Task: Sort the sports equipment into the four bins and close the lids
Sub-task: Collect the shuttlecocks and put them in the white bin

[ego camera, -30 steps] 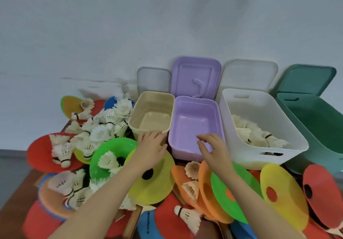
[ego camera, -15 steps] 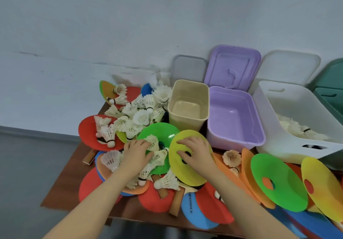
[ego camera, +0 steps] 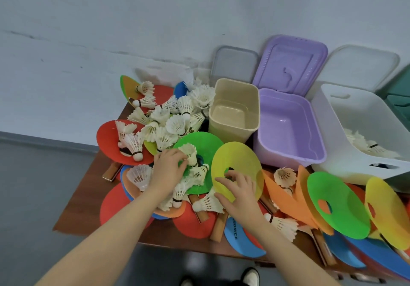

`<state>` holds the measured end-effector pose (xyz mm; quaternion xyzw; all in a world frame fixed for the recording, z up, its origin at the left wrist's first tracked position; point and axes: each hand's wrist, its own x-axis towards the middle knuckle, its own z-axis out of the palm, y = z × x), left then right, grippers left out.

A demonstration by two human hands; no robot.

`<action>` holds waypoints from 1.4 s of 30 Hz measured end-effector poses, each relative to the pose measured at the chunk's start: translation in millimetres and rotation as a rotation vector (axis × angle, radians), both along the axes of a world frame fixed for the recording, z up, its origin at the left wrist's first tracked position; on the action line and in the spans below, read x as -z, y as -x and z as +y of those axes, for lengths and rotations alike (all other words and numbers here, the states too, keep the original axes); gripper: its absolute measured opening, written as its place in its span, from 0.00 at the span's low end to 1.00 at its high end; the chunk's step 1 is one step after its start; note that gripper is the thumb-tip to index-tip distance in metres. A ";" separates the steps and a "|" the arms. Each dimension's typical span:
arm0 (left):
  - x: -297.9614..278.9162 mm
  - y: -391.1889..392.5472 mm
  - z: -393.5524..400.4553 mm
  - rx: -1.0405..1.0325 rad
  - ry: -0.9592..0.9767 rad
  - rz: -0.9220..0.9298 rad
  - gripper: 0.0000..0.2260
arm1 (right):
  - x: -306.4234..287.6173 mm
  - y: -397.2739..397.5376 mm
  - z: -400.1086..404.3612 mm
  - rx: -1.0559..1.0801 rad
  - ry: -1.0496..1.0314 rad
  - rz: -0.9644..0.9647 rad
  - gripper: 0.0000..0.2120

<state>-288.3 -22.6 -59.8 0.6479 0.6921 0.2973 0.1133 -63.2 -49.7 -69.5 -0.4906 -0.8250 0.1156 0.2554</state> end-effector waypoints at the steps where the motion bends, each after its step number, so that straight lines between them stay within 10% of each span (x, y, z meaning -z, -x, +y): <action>1: -0.5 -0.4 -1.4 -0.019 -0.047 -0.025 0.05 | 3.2 -2.3 -5.9 0.034 -0.004 0.020 0.16; 26: -6.5 -3.5 -84.4 -0.102 -0.198 -0.099 0.15 | 25.2 23.6 -50.0 0.210 0.149 0.058 0.14; 42: -64.9 -46.9 -28.3 -0.038 -0.479 -0.195 0.12 | -59.4 -26.5 -10.9 0.075 -0.095 0.510 0.06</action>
